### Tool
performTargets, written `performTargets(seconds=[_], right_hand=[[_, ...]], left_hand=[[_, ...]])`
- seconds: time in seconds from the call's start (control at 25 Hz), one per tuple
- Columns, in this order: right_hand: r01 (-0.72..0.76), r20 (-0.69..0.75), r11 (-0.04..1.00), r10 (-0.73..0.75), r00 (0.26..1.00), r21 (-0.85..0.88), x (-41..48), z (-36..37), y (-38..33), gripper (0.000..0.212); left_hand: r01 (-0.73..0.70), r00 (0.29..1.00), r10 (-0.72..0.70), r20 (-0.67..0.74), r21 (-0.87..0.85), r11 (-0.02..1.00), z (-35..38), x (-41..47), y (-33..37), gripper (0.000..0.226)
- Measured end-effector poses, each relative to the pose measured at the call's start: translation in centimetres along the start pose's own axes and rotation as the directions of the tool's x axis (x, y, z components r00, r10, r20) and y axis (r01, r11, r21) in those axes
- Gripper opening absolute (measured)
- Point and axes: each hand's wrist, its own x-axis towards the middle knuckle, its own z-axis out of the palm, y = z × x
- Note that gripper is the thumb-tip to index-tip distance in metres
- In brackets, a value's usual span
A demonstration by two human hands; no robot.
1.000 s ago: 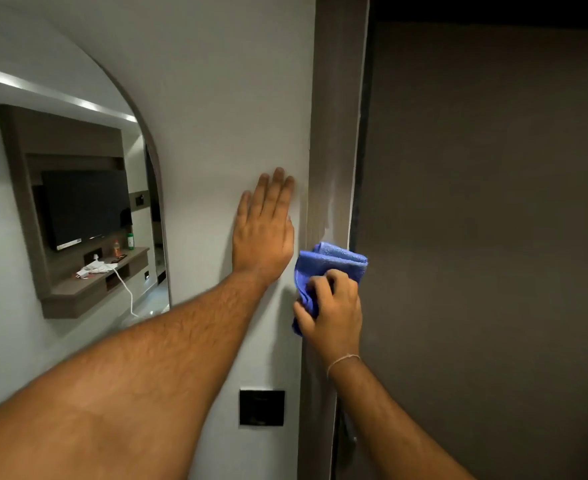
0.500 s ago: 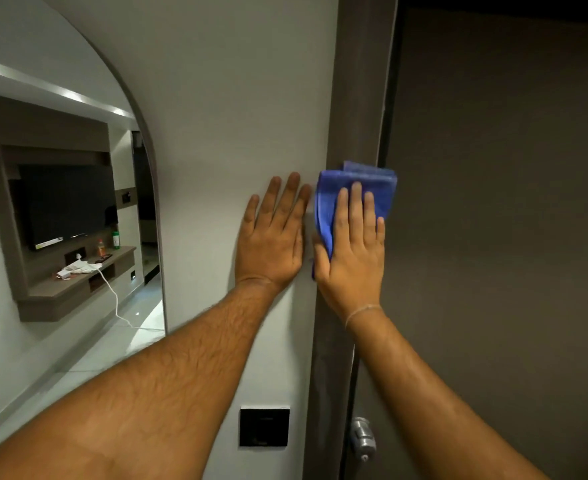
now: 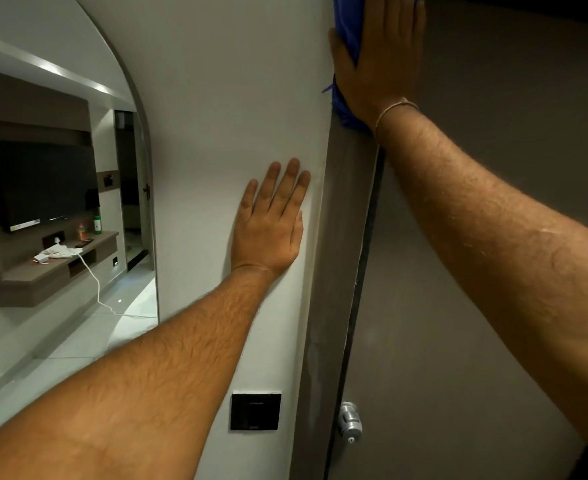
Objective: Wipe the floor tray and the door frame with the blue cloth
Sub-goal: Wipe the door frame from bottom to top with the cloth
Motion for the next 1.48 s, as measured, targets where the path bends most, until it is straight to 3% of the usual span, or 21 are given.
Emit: performTargets(seconds=[0.08, 0.28, 0.6, 0.8, 1.0, 1.28, 1.48], right_hand=[[-0.042, -0.013, 0.993, 0.044, 0.999, 0.106, -0.3, 0.3, 0.2, 0.068], [0.017, -0.106, 0.999, -0.013, 0.994, 0.039, -6.7, 1.6, -0.5, 0.079], [-0.085, 0.113, 0.994, 0.078, 0.990, 0.063, -33.6, 6.7, -0.3, 0.107], [-0.008, 0.257, 0.998, 0.023, 0.966, -0.061, -48.5, 8.9, -0.1, 0.108], [0.252, 0.373, 0.958, -0.186, 0.909, -0.136, -61.3, 10.1, 1.2, 0.111], [0.395, 0.417, 0.918, -0.341, 0.842, -0.047, -63.3, 10.1, 3.4, 0.106], [0.226, 0.259, 0.972, -0.233, 0.937, 0.058, -49.4, 9.1, 1.7, 0.100]], left_hand=[[-0.004, 1.000, 0.004, -0.007, 0.003, 1.000, -0.1, 0.2, 0.2, 0.066], [0.005, 1.000, -0.005, -0.021, -0.017, 1.000, 0.4, -0.1, -0.1, 0.065], [0.013, 1.000, -0.013, -0.004, -0.006, 1.000, 0.3, -0.2, 0.0, 0.066], [0.037, 0.999, -0.036, -0.015, 0.026, 0.999, 0.2, -0.1, 0.1, 0.065], [0.037, 0.997, -0.030, -0.070, 0.092, 0.995, 0.9, -0.2, 0.2, 0.061], [0.037, 0.995, -0.027, -0.099, 0.105, 0.994, 0.9, 0.0, 0.3, 0.061], [0.001, 0.999, 0.004, -0.050, 0.100, 0.995, 0.6, -0.2, 0.2, 0.063]])
